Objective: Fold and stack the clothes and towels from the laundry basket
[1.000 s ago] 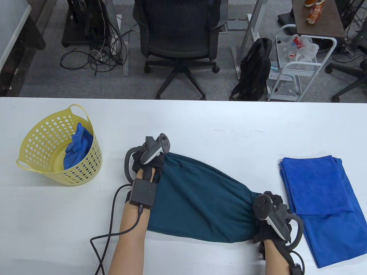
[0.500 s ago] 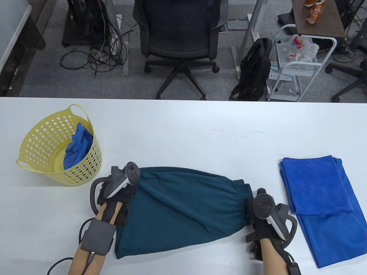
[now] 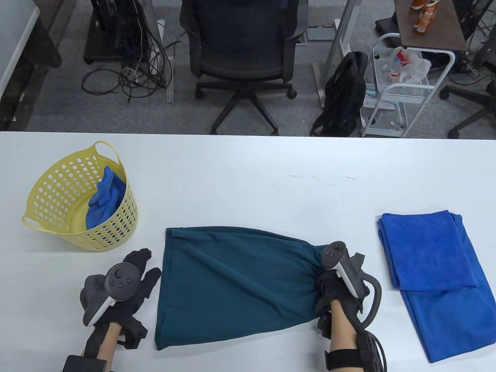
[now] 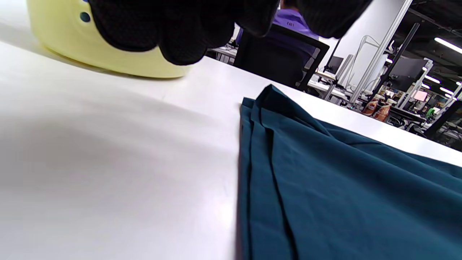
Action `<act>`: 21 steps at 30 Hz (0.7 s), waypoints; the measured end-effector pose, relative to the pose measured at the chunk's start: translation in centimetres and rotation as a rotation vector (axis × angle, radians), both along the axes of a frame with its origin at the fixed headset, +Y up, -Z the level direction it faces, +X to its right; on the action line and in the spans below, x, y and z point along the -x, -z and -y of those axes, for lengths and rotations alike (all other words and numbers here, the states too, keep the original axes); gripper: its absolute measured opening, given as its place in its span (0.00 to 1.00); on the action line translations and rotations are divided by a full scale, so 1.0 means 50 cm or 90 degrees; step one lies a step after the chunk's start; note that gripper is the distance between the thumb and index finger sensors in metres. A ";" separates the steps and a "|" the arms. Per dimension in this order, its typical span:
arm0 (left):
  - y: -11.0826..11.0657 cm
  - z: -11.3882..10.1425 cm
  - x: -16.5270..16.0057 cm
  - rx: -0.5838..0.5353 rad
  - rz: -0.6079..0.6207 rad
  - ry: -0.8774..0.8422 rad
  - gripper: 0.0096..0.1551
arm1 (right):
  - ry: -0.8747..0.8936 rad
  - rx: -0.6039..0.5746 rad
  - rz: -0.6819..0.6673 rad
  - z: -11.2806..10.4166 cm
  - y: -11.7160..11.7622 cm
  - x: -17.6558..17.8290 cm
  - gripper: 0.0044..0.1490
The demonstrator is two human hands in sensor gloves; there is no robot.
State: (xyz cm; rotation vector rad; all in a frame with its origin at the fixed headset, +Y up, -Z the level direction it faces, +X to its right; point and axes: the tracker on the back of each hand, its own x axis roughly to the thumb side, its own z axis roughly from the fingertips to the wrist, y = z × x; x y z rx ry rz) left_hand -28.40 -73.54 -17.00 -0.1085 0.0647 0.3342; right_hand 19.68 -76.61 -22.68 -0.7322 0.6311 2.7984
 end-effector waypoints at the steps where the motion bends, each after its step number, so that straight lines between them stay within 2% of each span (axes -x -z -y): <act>1: -0.001 0.002 0.003 -0.004 -0.002 0.002 0.45 | 0.012 0.005 0.022 0.002 0.001 -0.001 0.62; 5: -0.002 0.005 0.007 -0.007 -0.001 0.002 0.45 | 0.039 -0.021 0.054 0.014 -0.009 0.007 0.50; 8: -0.001 0.005 0.007 -0.005 0.004 -0.008 0.45 | -0.007 -0.062 0.022 0.018 -0.025 0.030 0.32; 10: 0.001 0.006 0.007 0.002 0.012 -0.017 0.45 | 0.061 -0.060 -0.002 0.013 -0.037 0.032 0.29; 11: 0.002 0.007 0.007 0.004 0.013 -0.020 0.45 | 0.098 -0.056 -0.012 0.009 -0.042 0.030 0.30; 13: 0.003 0.008 0.007 0.007 0.015 -0.023 0.45 | 0.152 -0.107 -0.029 -0.015 -0.054 0.021 0.32; 15: 0.004 0.008 0.007 0.011 0.018 -0.028 0.44 | 0.261 -0.143 -0.041 -0.028 -0.062 0.002 0.33; 17: 0.005 0.008 0.007 0.013 0.020 -0.033 0.45 | 0.419 -0.163 -0.033 -0.024 -0.073 -0.023 0.39; 19: 0.005 0.009 0.007 0.015 0.020 -0.033 0.45 | 0.522 -0.206 -0.040 -0.013 -0.078 -0.043 0.49; 21: 0.005 0.009 0.007 0.017 0.021 -0.028 0.45 | 0.629 -0.194 -0.050 -0.003 -0.082 -0.061 0.50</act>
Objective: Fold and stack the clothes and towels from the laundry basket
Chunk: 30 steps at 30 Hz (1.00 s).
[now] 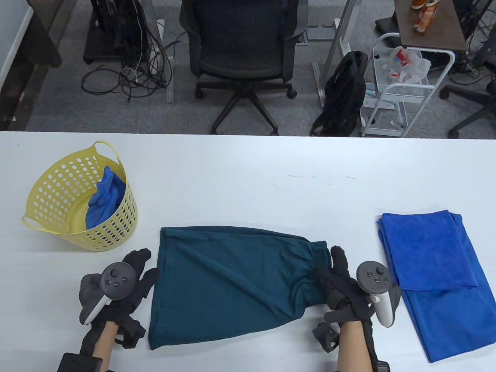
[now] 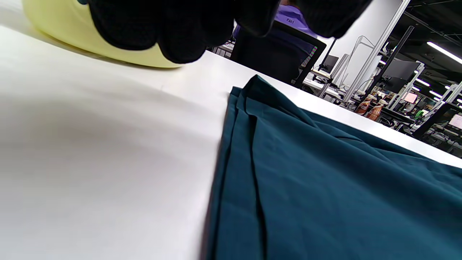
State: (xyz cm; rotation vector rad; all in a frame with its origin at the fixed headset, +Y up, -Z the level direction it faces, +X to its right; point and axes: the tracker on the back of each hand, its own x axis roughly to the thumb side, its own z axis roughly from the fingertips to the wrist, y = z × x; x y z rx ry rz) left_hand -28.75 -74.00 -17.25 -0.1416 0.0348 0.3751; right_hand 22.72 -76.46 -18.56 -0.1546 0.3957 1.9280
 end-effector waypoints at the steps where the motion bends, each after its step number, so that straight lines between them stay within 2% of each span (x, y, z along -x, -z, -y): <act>1: 0.000 0.000 0.000 0.001 0.000 0.003 0.44 | 0.049 -0.003 -0.038 0.005 0.000 -0.006 0.48; 4: 0.001 0.000 0.000 0.004 0.000 0.004 0.43 | 0.057 0.019 -0.105 0.014 0.006 -0.006 0.42; 6: 0.002 0.001 0.000 0.008 0.001 0.007 0.43 | -0.032 0.006 -0.094 0.019 0.011 0.004 0.37; 9: 0.002 0.004 0.000 0.012 0.003 0.016 0.43 | -0.143 -0.022 -0.071 -0.002 0.015 0.016 0.38; 12: 0.002 0.004 0.001 0.012 0.002 0.022 0.44 | -0.338 -0.067 -0.034 -0.072 0.006 0.028 0.40; 14: 0.002 0.004 0.001 0.012 0.004 0.022 0.44 | -0.553 -0.085 -0.027 -0.141 -0.001 0.057 0.40; 15: 0.002 0.004 0.001 0.011 0.004 0.021 0.44 | -0.603 -0.082 -0.023 -0.160 -0.003 0.070 0.41; 16: 0.003 0.004 0.001 0.010 0.005 0.020 0.44 | -0.680 -0.094 -0.021 -0.199 -0.007 0.102 0.42; 19: 0.005 0.004 0.002 0.007 0.008 0.022 0.44 | -0.758 -0.173 -0.059 -0.261 -0.018 0.201 0.42; 20: 0.005 0.005 0.002 0.007 0.009 0.023 0.44 | -0.762 -0.191 -0.081 -0.268 -0.018 0.229 0.43; 22: 0.005 0.006 0.001 0.007 0.013 0.024 0.44 | -0.772 -0.218 -0.153 -0.264 -0.019 0.308 0.43; 24: 0.005 0.008 -0.001 0.009 0.017 0.029 0.44 | -0.777 -0.214 -0.241 -0.231 -0.014 0.385 0.44; 27: 0.004 0.012 -0.007 0.013 0.026 0.043 0.44 | -0.752 -0.176 -0.378 -0.147 -0.013 0.478 0.43; 29: 0.003 0.014 -0.009 0.015 0.030 0.049 0.44 | -0.673 -0.142 -0.485 -0.093 -0.015 0.507 0.43; 30: 0.003 0.015 -0.009 0.017 0.032 0.050 0.44 | -0.604 -0.102 -0.544 -0.066 -0.013 0.511 0.42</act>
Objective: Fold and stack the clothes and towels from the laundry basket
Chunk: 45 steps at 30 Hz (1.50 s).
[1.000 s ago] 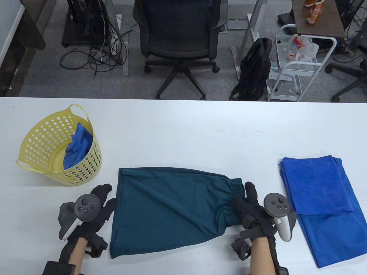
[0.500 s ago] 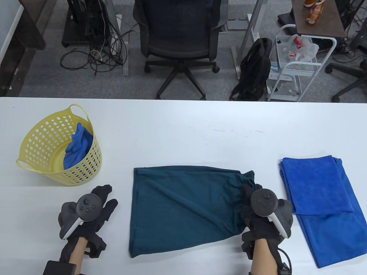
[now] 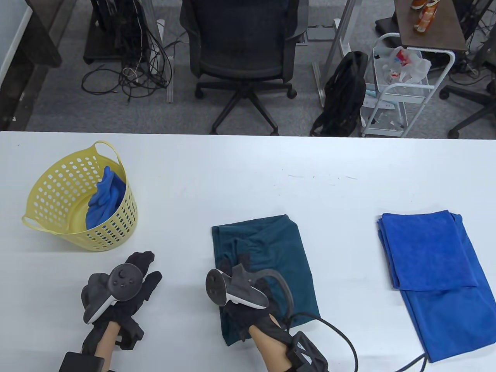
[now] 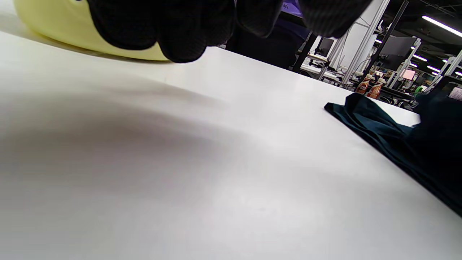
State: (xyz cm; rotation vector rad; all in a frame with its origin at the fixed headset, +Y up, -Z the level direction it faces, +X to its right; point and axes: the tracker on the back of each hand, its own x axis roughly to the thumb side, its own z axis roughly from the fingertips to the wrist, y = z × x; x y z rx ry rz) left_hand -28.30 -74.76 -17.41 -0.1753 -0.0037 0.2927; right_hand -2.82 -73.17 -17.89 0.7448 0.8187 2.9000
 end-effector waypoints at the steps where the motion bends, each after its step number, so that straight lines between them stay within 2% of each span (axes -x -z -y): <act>1: 0.000 0.001 0.000 0.003 0.002 0.000 0.44 | 0.028 0.053 -0.011 0.012 0.002 -0.004 0.41; 2: 0.000 0.003 -0.001 0.008 0.005 0.000 0.44 | 0.088 0.097 -0.017 0.013 0.007 -0.024 0.40; 5: -0.001 0.000 -0.008 0.011 0.020 -0.016 0.44 | 0.216 0.022 0.071 -0.035 0.031 -0.112 0.35; 6: 0.000 -0.005 -0.017 0.015 0.030 -0.028 0.45 | 0.266 -0.017 0.148 -0.058 0.047 -0.170 0.34; 8: 0.012 -0.018 -0.040 0.030 0.045 -0.065 0.47 | 0.281 -0.076 0.278 -0.071 0.071 -0.247 0.32; 10: 0.043 -0.029 -0.093 0.071 0.083 -0.113 0.53 | 0.237 -0.085 0.398 -0.051 0.113 -0.308 0.35; 11: 0.059 -0.031 -0.116 0.088 0.093 -0.123 0.57 | 0.209 -0.059 0.436 -0.035 0.130 -0.322 0.39; 12: 0.086 -0.033 -0.153 0.125 0.113 -0.133 0.62 | 0.171 0.006 0.468 -0.013 0.153 -0.333 0.46; 14: 0.136 -0.031 -0.223 0.187 0.146 -0.144 0.70 | 0.132 0.070 0.501 0.018 0.182 -0.335 0.56; 17: 0.194 -0.014 -0.304 0.210 0.156 -0.072 0.77 | 0.136 0.045 0.549 0.051 0.213 -0.326 0.64; 19: 0.231 0.003 -0.351 0.172 0.160 0.014 0.80 | 0.170 0.030 0.584 0.079 0.230 -0.309 0.64; 20: 0.243 0.012 -0.363 0.175 0.167 0.052 0.82 | 0.151 0.004 0.582 0.081 0.235 -0.302 0.63; 21: 0.259 0.028 -0.376 0.202 0.176 0.102 0.83 | 0.124 -0.039 0.573 0.080 0.239 -0.298 0.54; 23: 0.280 0.054 -0.384 0.250 0.167 0.199 0.86 | 0.164 -0.054 0.520 0.072 0.240 -0.298 0.25; 24: 0.292 0.067 -0.384 0.267 0.167 0.250 0.88 | 0.247 -0.025 0.412 0.065 0.238 -0.301 0.24; 25: 0.300 0.069 -0.381 0.280 0.179 0.246 0.90 | 0.286 0.018 0.343 0.056 0.234 -0.304 0.23; 26: 0.311 0.075 -0.380 0.309 0.193 0.208 0.91 | 0.342 0.061 0.284 0.040 0.217 -0.312 0.21; 27: 0.317 0.077 -0.381 0.333 0.200 0.216 0.90 | 0.394 0.053 0.246 0.025 0.201 -0.320 0.20; 28: 0.318 0.077 -0.382 0.335 0.212 0.227 0.88 | 0.423 0.046 0.226 0.016 0.190 -0.325 0.18; 30: 0.309 0.075 -0.392 0.299 0.283 0.217 0.72 | 0.444 0.045 0.186 0.000 0.158 -0.327 0.19; 31: 0.300 0.067 -0.396 0.263 0.309 0.207 0.61 | 0.427 0.023 0.180 -0.006 0.146 -0.326 0.21; 32: 0.284 0.055 -0.402 0.200 0.332 0.216 0.46 | 0.409 -0.026 0.188 -0.013 0.133 -0.328 0.25; 33: 0.272 0.046 -0.401 0.162 0.335 0.237 0.31 | 0.401 -0.051 0.198 -0.018 0.127 -0.331 0.32; 34: 0.255 0.030 -0.392 0.121 0.352 0.253 0.27 | 0.386 -0.054 0.216 -0.021 0.121 -0.335 0.42; 35: 0.242 0.017 -0.381 0.101 0.369 0.242 0.26 | 0.378 -0.040 0.239 -0.020 0.117 -0.338 0.45; 37: 0.213 -0.023 -0.338 0.055 0.361 0.180 0.26 | 0.387 0.015 0.288 -0.001 0.109 -0.334 0.34; 38: 0.206 -0.034 -0.326 0.069 0.356 0.144 0.26 | 0.402 0.022 0.277 0.005 0.106 -0.331 0.29; 39: 0.192 -0.053 -0.306 0.080 0.345 0.090 0.27 | 0.495 0.034 0.215 0.019 0.103 -0.323 0.27; 40: 0.185 -0.064 -0.296 0.076 0.345 0.068 0.28 | 0.528 0.043 0.225 0.022 0.100 -0.321 0.27; 41: 0.176 -0.083 -0.283 0.070 0.356 0.041 0.29 | 0.611 0.039 0.278 0.023 0.088 -0.325 0.27; 43: 0.167 -0.110 -0.276 0.067 0.360 -0.008 0.34 | 0.659 -0.035 0.319 0.010 0.078 -0.339 0.27; 45: 0.163 -0.136 -0.305 0.078 0.377 -0.096 0.37 | 0.540 -0.168 0.351 -0.051 0.061 -0.370 0.26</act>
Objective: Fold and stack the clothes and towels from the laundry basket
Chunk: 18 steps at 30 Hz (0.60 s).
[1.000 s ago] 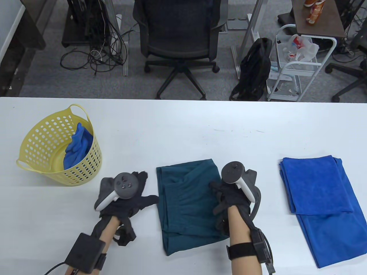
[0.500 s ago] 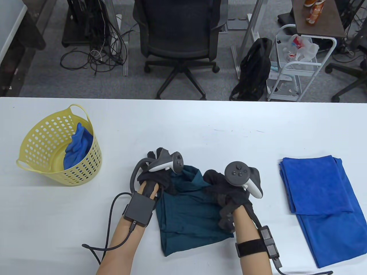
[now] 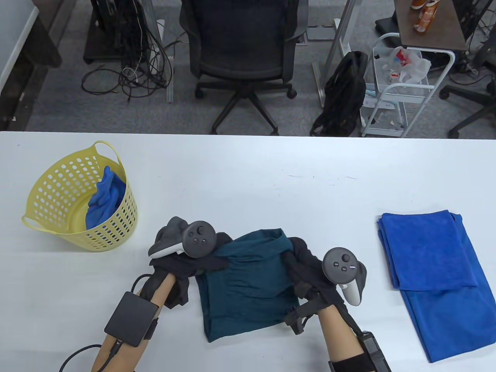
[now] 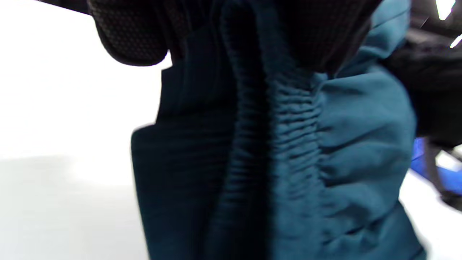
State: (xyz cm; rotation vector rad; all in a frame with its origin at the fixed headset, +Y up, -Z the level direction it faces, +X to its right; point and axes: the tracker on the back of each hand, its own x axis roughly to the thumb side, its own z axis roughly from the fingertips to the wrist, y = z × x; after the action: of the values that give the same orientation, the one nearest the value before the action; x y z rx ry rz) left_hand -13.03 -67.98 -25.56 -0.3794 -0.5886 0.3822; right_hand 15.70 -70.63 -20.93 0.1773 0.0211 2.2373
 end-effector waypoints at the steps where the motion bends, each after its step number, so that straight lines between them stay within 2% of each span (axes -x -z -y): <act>1: 0.001 -0.017 -0.041 0.040 0.024 -0.040 0.38 | -0.107 -0.017 0.053 -0.049 -0.010 -0.023 0.26; 2: 0.004 -0.027 -0.072 0.059 0.043 -0.055 0.39 | -0.176 -0.002 0.093 -0.082 -0.018 -0.040 0.26; 3: 0.013 -0.045 -0.133 0.071 0.083 -0.068 0.39 | -0.264 0.016 0.143 -0.132 -0.026 -0.072 0.26; 4: 0.021 -0.060 -0.183 0.068 0.111 -0.072 0.39 | -0.311 0.025 0.189 -0.164 -0.028 -0.097 0.26; 6: 0.054 -0.101 -0.314 0.051 0.118 -0.118 0.42 | -0.440 0.063 0.340 -0.229 -0.002 -0.174 0.26; 7: 0.069 -0.108 -0.349 0.042 0.077 -0.134 0.47 | -0.470 0.042 0.402 -0.240 0.015 -0.201 0.26; 8: 0.090 -0.116 -0.393 0.012 -0.037 -0.160 0.53 | -0.494 0.001 0.472 -0.247 0.043 -0.236 0.29; 9: 0.102 -0.117 -0.413 -0.023 -0.098 -0.157 0.59 | -0.511 -0.014 0.475 -0.243 0.062 -0.258 0.39; 10: 0.112 -0.119 -0.422 -0.072 -0.119 -0.125 0.62 | -0.536 0.036 0.414 -0.233 0.078 -0.283 0.44; 11: 0.118 -0.114 -0.413 -0.122 -0.109 -0.072 0.62 | -0.533 0.111 0.386 -0.221 0.081 -0.291 0.45; 12: 0.117 -0.106 -0.399 -0.146 -0.085 -0.052 0.61 | -0.519 0.133 0.378 -0.209 0.078 -0.286 0.45; 14: 0.101 -0.083 -0.328 -0.200 -0.044 -0.011 0.59 | -0.498 0.059 0.287 -0.162 0.068 -0.254 0.43; 15: 0.091 -0.075 -0.297 -0.212 -0.040 0.000 0.58 | -0.489 0.045 0.250 -0.143 0.063 -0.236 0.41; 18: 0.037 -0.046 -0.149 -0.207 -0.034 0.028 0.55 | -0.419 0.048 0.095 -0.069 0.039 -0.143 0.41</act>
State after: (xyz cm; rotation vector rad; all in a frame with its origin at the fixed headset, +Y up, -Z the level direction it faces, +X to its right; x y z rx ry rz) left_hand -5.56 -65.70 -27.40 -0.0694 -0.5780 0.2474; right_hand 22.86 -67.20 -22.90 -0.0502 0.0937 2.8940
